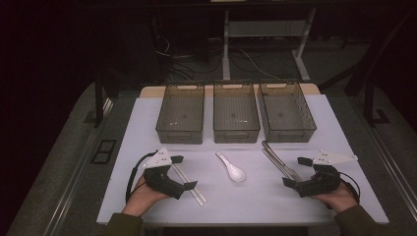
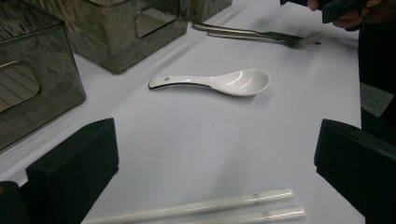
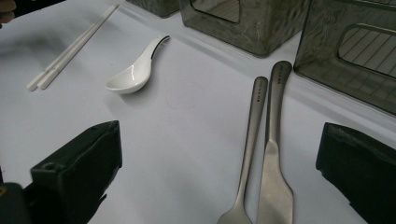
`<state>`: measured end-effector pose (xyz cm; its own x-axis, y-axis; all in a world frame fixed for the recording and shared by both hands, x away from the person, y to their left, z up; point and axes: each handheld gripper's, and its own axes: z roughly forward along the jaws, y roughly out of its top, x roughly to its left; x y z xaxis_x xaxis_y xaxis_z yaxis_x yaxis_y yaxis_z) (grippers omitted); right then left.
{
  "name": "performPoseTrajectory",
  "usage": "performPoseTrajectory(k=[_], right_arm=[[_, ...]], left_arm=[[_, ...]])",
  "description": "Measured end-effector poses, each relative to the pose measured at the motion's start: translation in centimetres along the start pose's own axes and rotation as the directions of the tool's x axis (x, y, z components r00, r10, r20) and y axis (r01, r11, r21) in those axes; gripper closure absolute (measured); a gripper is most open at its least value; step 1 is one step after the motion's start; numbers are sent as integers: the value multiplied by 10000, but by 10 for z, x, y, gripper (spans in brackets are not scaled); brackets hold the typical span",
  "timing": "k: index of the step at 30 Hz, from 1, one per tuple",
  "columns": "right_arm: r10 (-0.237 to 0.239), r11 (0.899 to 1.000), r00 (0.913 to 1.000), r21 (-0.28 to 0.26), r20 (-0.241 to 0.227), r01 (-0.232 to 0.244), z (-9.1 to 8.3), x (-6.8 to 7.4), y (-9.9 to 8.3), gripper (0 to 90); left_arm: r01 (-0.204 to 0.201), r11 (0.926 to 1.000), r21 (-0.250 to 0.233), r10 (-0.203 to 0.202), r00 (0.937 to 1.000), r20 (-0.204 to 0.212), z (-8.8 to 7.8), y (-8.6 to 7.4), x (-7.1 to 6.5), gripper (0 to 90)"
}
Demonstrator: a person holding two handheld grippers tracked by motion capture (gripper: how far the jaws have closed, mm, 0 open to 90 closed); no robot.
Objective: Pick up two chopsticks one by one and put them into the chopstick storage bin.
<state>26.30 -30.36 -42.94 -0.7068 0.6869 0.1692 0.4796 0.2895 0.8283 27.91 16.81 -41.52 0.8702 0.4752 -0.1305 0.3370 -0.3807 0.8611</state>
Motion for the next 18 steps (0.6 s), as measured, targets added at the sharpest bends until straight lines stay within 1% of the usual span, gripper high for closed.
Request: performPoseTrajectory(k=[12, 15, 16, 18], right_arm=[[4, 10000, 10000, 23, 9, -4, 0, -1, -1, 4], [62, 10000, 10000, 51, 5, -62, 0, -2, -1, 4], [79, 10000, 10000, 36, 2, -79, 0, -2, -1, 4], [108, 9999, 9999, 45, -8, -108, 0, -2, -1, 4]], left_arm=[[-13, 9999, 107, 13, 10000, -39, 0, 2, 0, 0], [7, 9999, 166, -6, 10000, -56, 1, 3, 0, 0], [-42, 9999, 161, 43, 10000, -69, 2, 4, 0, 0], [-45, 9998, 186, 46, 10000, -69, 2, 4, 0, 19]])
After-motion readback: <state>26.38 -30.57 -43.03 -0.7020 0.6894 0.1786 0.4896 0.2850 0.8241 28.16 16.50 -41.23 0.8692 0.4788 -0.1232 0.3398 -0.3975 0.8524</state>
